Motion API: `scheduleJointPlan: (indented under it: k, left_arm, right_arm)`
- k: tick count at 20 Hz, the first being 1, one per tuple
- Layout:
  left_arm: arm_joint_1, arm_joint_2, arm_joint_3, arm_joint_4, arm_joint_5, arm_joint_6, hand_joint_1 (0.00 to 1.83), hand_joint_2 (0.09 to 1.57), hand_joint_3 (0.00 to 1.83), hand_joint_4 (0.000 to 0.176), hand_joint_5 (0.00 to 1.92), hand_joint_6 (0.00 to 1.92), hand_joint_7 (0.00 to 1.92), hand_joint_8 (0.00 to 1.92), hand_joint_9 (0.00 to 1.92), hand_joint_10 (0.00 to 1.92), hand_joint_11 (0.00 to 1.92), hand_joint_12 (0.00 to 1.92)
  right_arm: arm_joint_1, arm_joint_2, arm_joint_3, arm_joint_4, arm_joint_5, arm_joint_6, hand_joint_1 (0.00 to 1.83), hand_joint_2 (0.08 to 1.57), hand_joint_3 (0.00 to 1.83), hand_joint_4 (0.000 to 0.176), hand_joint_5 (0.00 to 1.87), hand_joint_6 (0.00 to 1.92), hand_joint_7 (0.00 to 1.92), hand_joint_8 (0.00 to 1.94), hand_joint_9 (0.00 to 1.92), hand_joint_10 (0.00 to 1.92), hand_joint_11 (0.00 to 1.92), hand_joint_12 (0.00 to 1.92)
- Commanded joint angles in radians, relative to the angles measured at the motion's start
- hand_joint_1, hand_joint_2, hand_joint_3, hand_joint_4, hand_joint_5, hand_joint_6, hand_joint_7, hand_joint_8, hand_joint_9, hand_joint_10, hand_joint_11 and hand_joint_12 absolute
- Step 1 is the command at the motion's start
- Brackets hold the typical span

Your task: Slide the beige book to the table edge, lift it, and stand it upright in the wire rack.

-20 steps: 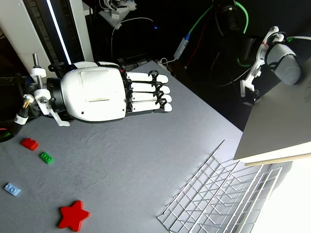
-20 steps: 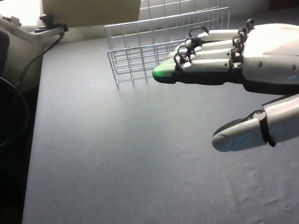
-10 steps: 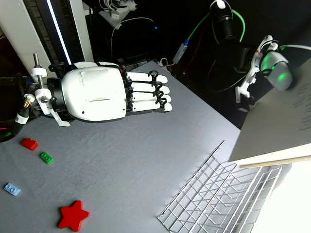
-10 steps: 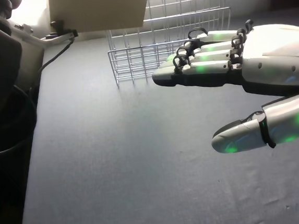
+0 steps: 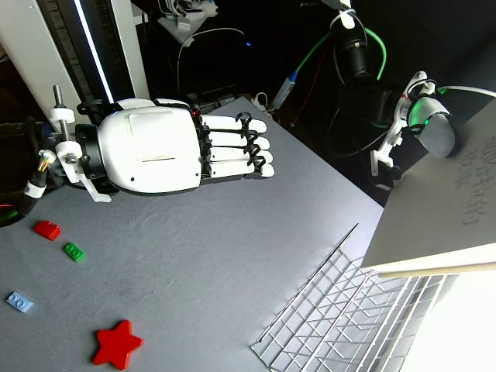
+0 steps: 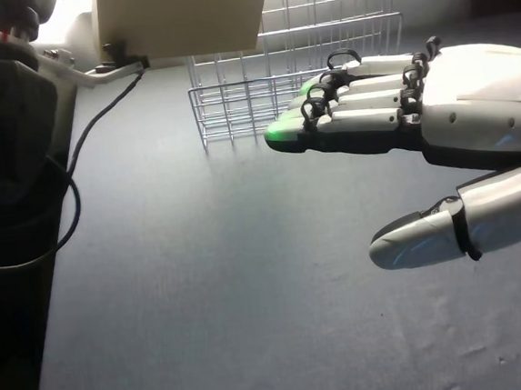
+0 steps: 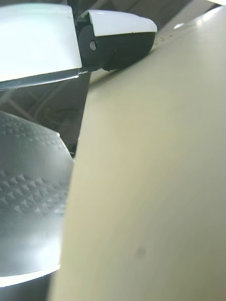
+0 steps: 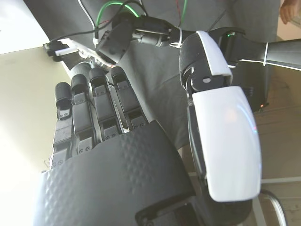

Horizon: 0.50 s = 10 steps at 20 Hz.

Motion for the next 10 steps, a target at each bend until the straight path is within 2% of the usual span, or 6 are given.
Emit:
scheduleJointPlan:
  k: [1, 4, 7, 10]
  left_arm:
    - [-0.004, -0.001, 0.017, -0.010, -0.123, -0.028, 1.24, 1.17, 0.00, 0.000, 0.85, 1.00, 0.91, 1.37, 0.87, 1.49, 0.65, 1.73]
    - [-0.004, -0.022, 0.043, -0.010, -0.126, -0.044, 1.24, 1.17, 0.00, 0.000, 0.84, 1.02, 0.92, 1.36, 0.87, 1.48, 0.64, 1.75]
    - [-0.001, -0.044, 0.073, -0.011, -0.131, -0.063, 1.24, 1.16, 0.00, 0.000, 0.88, 0.97, 0.94, 1.32, 0.89, 1.45, 0.66, 1.73]
    - [0.006, -0.066, 0.104, -0.011, -0.131, -0.088, 1.24, 1.17, 0.00, 0.000, 0.84, 1.02, 0.92, 1.35, 0.88, 1.47, 0.64, 1.75]
  right_arm:
    - [0.004, 0.003, -0.004, 0.048, 0.098, 0.004, 0.08, 1.17, 0.00, 0.000, 0.08, 0.00, 0.15, 0.00, 0.17, 0.00, 0.00, 0.41]
    - [0.004, 0.002, -0.004, 0.047, 0.099, 0.004, 0.04, 1.17, 0.00, 0.000, 0.07, 0.00, 0.14, 0.00, 0.16, 0.00, 0.00, 0.31]
    - [0.004, 0.002, -0.004, 0.047, 0.099, 0.004, 0.05, 1.17, 0.00, 0.000, 0.07, 0.00, 0.14, 0.00, 0.16, 0.00, 0.00, 0.32]
    - [0.004, 0.002, -0.004, 0.047, 0.099, 0.004, 0.07, 1.17, 0.00, 0.000, 0.07, 0.00, 0.14, 0.00, 0.16, 0.00, 0.00, 0.31]
